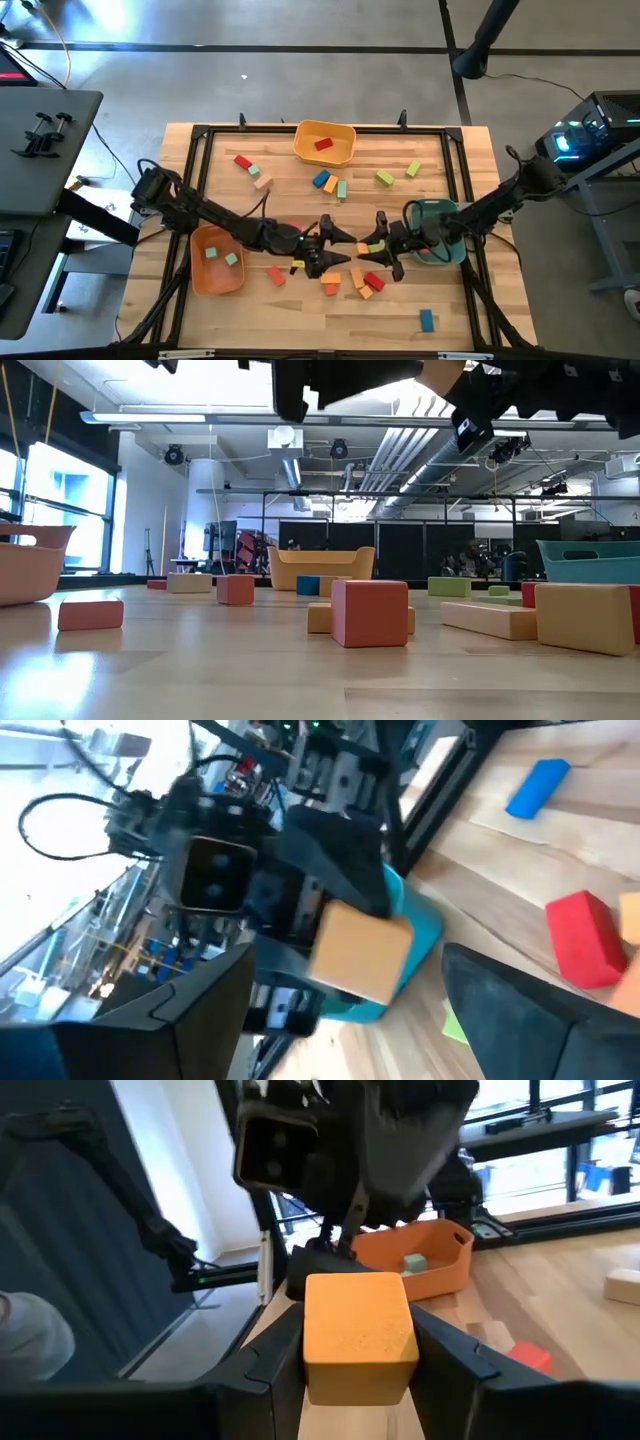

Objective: Sort blocks by size
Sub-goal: Put the yellow square block into the orange bin

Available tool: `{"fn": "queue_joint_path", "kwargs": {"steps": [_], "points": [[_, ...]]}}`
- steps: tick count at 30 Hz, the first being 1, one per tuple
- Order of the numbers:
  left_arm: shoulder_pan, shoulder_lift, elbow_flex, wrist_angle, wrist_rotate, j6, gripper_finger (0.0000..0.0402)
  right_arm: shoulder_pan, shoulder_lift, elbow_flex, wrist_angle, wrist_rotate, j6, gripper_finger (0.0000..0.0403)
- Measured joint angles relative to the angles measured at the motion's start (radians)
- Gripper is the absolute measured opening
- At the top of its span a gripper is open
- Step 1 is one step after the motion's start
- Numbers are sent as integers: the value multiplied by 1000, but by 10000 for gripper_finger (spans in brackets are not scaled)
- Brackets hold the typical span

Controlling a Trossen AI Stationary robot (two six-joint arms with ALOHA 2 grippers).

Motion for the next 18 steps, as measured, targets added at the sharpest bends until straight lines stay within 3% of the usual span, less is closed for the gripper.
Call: {"fn": "queue_joint_path", "kwargs": {"steps": [7,18], "points": [[-2,83,-1,122,-12,80,310,-42,0,0,-10,-92,17,138],[21,105,-1,156,-33,106,310,-43,0,0,-19,-106,6,138]]}}
